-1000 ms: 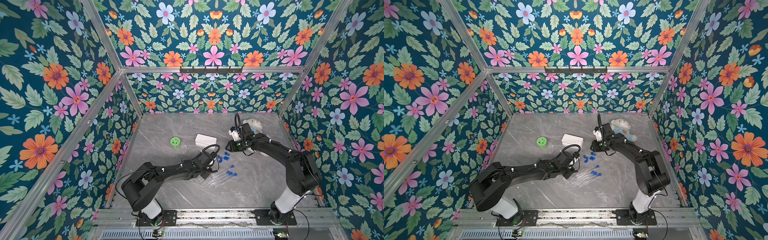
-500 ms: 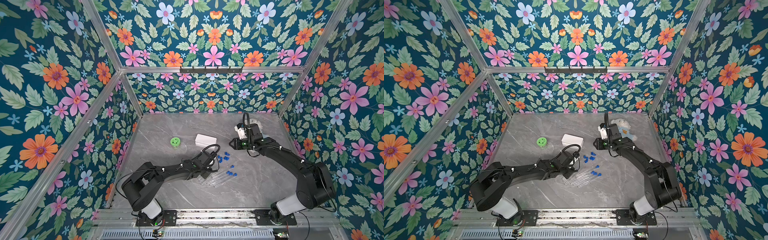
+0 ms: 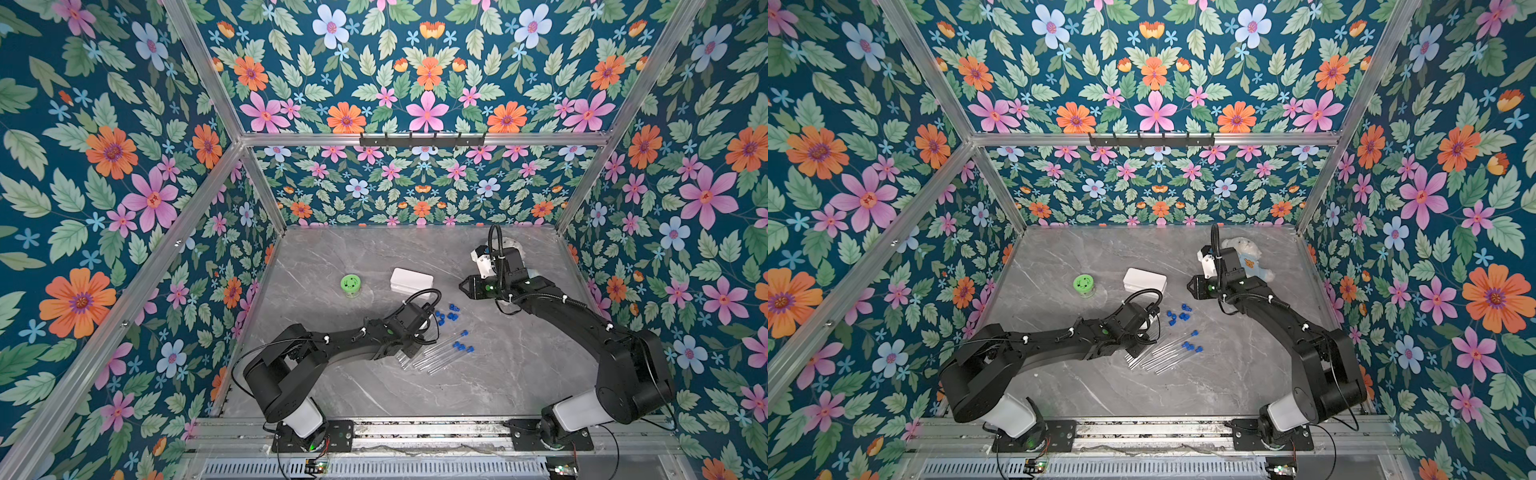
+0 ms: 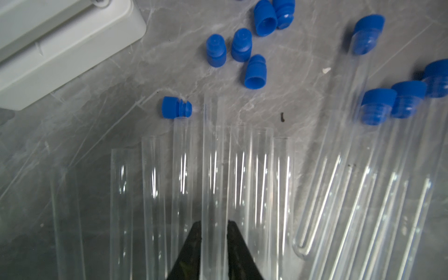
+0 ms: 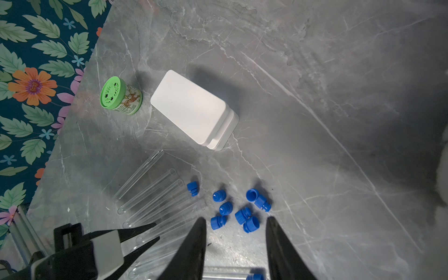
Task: Remove stoppers from test tubes
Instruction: Place the test tube at the center of the board.
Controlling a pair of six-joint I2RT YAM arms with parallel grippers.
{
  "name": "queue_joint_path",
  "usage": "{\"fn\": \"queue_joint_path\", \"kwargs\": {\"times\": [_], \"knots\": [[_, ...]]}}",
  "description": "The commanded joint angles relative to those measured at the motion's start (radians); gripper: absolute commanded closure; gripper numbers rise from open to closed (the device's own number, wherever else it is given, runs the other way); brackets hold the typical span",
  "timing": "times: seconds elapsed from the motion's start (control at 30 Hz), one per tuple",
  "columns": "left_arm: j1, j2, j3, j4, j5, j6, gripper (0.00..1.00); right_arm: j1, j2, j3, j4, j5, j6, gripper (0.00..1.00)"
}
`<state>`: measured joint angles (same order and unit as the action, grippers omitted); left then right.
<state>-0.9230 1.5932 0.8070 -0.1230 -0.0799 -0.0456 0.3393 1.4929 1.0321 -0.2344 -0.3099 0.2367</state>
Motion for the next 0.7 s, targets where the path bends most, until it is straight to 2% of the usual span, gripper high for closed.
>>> {"fn": "queue_joint_path", "kwargs": {"times": [0.0, 0.3, 0.47, 0.6, 0.67], "knots": [[0.001, -0.002, 0.008, -0.006, -0.009, -0.004, 0.76, -0.002, -0.008, -0.003, 0.029, 0.002, 0.006, 0.58], [-0.033, -0.051, 0.032, -0.063, -0.059, 0.026, 0.74, -0.012, -0.007, -0.005, 0.035, -0.022, 0.025, 0.54], [-0.077, -0.051, 0.059, -0.048, -0.025, 0.030, 0.73, -0.025, 0.002, 0.000, 0.029, -0.044, 0.038, 0.39], [-0.108, -0.005, 0.099, -0.022, 0.003, 0.034, 0.72, -0.070, -0.003, -0.011, 0.037, -0.121, 0.078, 0.27], [-0.119, 0.029, 0.129, -0.020, 0.009, 0.042, 0.72, -0.091, -0.013, -0.019, 0.048, -0.150, 0.096, 0.25]]}}
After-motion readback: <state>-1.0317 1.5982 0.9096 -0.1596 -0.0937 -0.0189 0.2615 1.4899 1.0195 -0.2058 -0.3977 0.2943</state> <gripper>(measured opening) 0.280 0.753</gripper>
